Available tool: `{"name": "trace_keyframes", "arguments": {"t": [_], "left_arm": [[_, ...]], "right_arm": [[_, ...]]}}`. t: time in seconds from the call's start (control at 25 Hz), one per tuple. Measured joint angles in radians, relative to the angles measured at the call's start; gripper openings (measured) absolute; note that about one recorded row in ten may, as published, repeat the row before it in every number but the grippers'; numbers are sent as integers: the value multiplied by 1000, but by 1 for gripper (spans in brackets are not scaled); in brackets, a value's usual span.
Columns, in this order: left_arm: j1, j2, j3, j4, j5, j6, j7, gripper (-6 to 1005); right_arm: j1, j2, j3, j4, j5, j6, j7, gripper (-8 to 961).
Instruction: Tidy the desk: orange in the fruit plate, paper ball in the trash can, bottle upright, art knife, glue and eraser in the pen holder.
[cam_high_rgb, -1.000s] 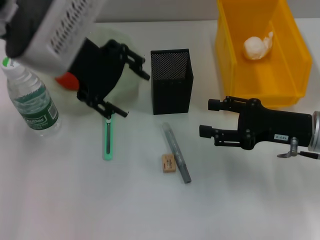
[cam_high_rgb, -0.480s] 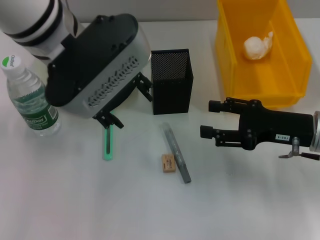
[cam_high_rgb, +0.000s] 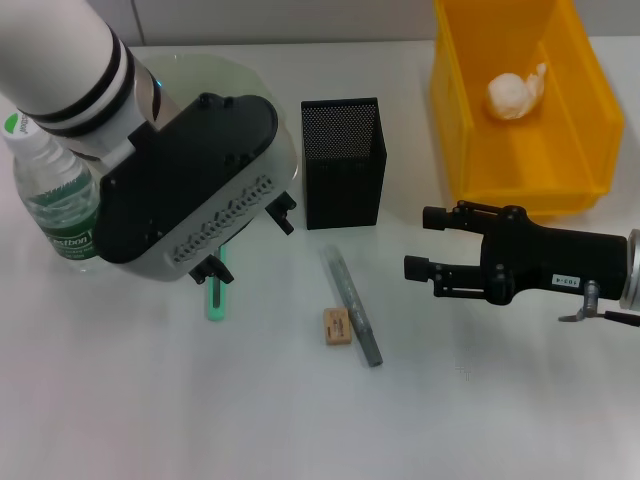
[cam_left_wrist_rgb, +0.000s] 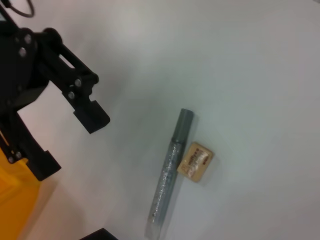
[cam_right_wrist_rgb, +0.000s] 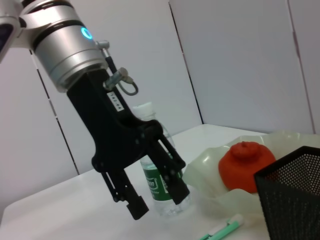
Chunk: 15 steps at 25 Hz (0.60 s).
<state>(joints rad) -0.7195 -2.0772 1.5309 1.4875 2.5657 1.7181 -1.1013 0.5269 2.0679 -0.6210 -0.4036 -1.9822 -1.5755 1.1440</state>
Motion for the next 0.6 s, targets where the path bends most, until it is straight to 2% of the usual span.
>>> {"name": "trace_keyframes", "arguments": {"t": [0.4,0.44,0.6], "left_arm": [[-7,-2,59,-10,35,-7,10,723],[-14,-3,100,-29,63,-38,13,722],[-48,-3,101,-59,89,-47,-16,717]], "right_arm": [[32,0,-12,6,-3,-8,10,791],[31,0,-14,7,-3,-9,15,791],[17,0,-11,8,1,-10,29,791]]}}
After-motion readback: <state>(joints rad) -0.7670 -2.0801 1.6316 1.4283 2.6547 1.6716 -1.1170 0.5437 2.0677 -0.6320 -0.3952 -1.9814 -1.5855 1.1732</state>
